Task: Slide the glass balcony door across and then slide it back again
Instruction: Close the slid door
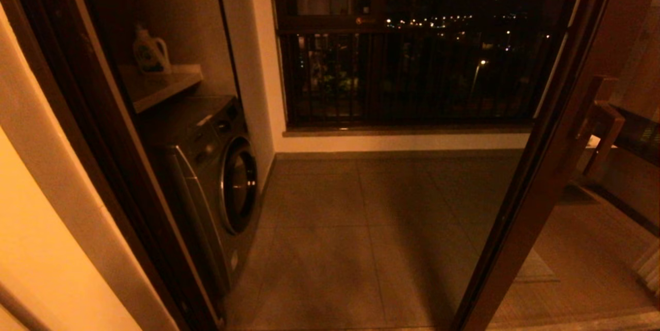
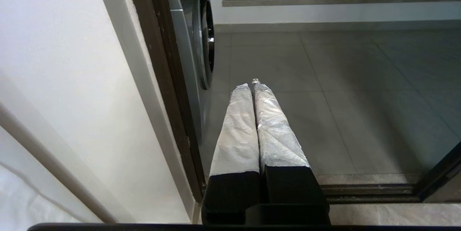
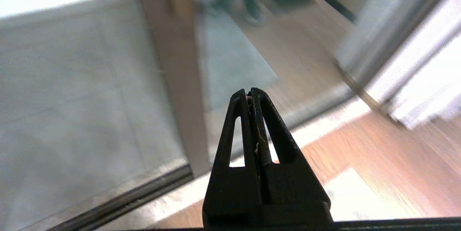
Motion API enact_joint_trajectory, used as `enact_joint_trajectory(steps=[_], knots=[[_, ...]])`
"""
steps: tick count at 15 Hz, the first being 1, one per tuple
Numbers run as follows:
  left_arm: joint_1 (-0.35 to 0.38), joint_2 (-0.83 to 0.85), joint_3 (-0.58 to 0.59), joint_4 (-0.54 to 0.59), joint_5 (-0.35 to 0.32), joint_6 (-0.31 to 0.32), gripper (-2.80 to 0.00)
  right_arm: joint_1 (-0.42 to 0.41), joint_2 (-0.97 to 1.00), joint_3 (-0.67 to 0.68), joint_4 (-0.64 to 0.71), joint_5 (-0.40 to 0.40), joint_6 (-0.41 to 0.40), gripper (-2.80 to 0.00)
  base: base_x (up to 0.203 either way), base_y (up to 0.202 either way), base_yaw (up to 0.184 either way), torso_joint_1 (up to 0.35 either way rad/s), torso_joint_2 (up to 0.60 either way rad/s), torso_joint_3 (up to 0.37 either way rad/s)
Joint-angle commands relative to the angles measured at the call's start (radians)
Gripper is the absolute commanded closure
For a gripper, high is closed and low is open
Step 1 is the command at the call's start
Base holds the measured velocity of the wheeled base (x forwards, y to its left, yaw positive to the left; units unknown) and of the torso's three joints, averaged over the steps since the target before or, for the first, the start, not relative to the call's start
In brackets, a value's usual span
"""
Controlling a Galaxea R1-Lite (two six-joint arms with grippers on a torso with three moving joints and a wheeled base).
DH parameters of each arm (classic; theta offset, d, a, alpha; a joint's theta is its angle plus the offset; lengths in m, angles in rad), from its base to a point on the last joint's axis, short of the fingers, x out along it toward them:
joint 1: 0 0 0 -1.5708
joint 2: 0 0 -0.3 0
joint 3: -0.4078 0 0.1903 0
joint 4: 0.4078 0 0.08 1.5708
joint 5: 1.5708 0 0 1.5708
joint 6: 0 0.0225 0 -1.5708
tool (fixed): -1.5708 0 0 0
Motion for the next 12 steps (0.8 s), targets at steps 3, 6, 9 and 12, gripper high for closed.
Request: enact_joint_trajectory(steps=[3, 6, 9, 12], knots=[[0.0, 0.0, 0.0, 0.0, 0.0, 0.0, 0.0, -0.151, 0.182, -0.062, -0.001, 0.003, -0.002, 0.0, 0.0, 0.0, 0.0, 0.0, 0.0, 0.0], [0.0, 0.0, -0.001, 0.0, 0.0, 0.0, 0.0, -0.252, 0.272, -0.127, -0.034, 0.052, -0.012, 0.0, 0.0, 0.0, 0.0, 0.0, 0.0, 0.0], [0.0, 0.0, -0.001, 0.0, 0.0, 0.0, 0.0, -0.347, 0.372, -0.17, -0.112, 0.123, -0.046, 0.0, 0.0, 0.0, 0.0, 0.0, 0.0, 0.0], [0.0, 0.0, 0.0, 0.0, 0.0, 0.0, 0.0, -0.412, 0.461, -0.229, -0.147, 0.303, -0.066, 0.0, 0.0, 0.0, 0.0, 0.0, 0.0, 0.0]])
